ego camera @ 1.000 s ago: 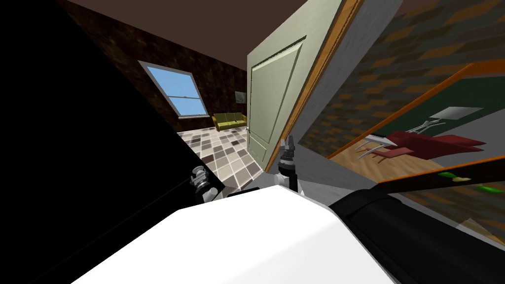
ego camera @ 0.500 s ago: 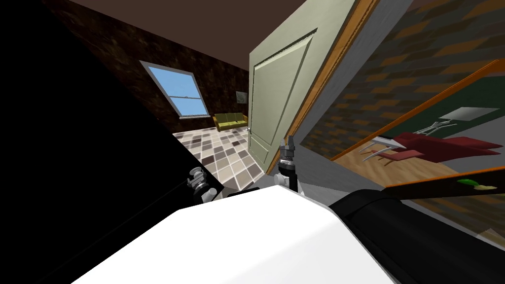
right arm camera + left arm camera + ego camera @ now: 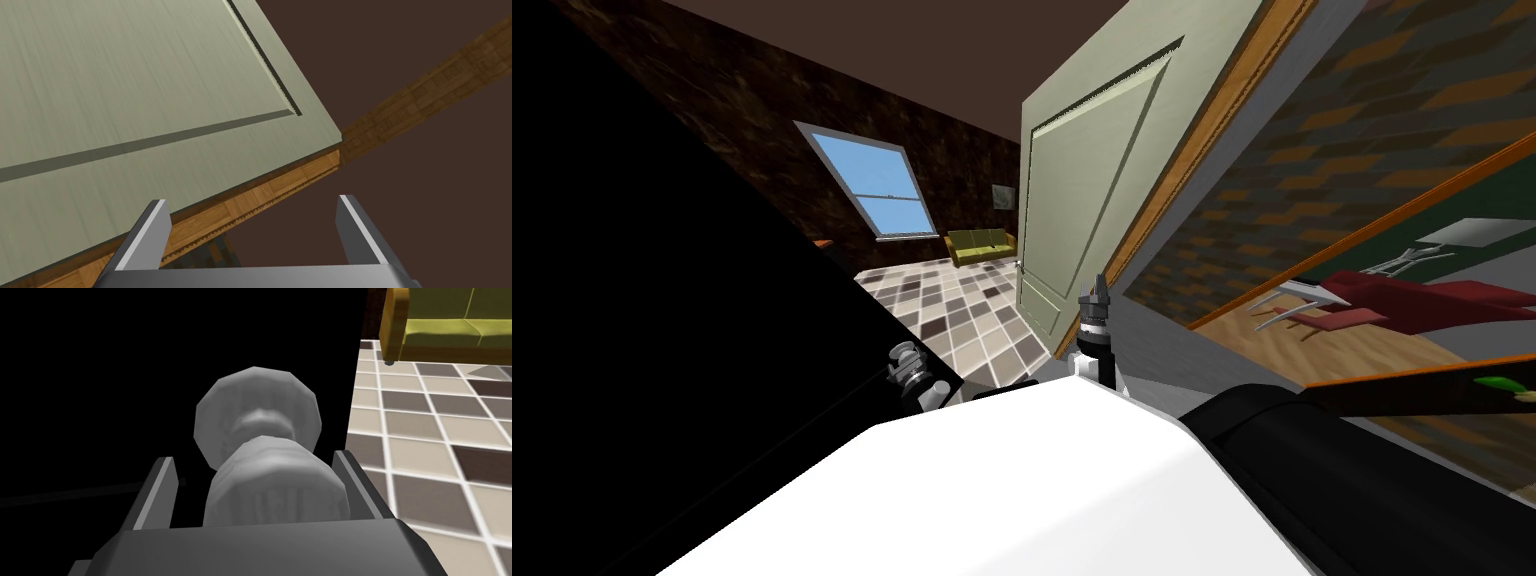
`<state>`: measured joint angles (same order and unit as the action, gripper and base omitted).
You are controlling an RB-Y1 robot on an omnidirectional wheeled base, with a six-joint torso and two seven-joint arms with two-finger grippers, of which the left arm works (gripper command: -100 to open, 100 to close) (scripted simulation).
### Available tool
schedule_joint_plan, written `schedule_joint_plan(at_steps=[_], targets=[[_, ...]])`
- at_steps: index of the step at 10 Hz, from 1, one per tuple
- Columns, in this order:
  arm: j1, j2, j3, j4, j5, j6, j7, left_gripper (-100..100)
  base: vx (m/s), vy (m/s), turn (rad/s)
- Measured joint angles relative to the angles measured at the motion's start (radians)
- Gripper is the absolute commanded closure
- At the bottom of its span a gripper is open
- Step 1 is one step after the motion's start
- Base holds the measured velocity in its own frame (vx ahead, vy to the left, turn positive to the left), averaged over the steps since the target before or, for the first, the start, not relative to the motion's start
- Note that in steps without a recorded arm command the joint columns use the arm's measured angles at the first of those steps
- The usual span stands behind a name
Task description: Push the door open
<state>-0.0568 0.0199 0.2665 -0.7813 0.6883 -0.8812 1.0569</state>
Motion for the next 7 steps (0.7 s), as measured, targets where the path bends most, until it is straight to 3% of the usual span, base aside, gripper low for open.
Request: schedule_joint_plan(at_steps=[7], targets=[[-0.008, -0.024, 0.082, 0.023, -0.009, -0.016, 0.009, 100, 0.127, 0.016, 0.026]])
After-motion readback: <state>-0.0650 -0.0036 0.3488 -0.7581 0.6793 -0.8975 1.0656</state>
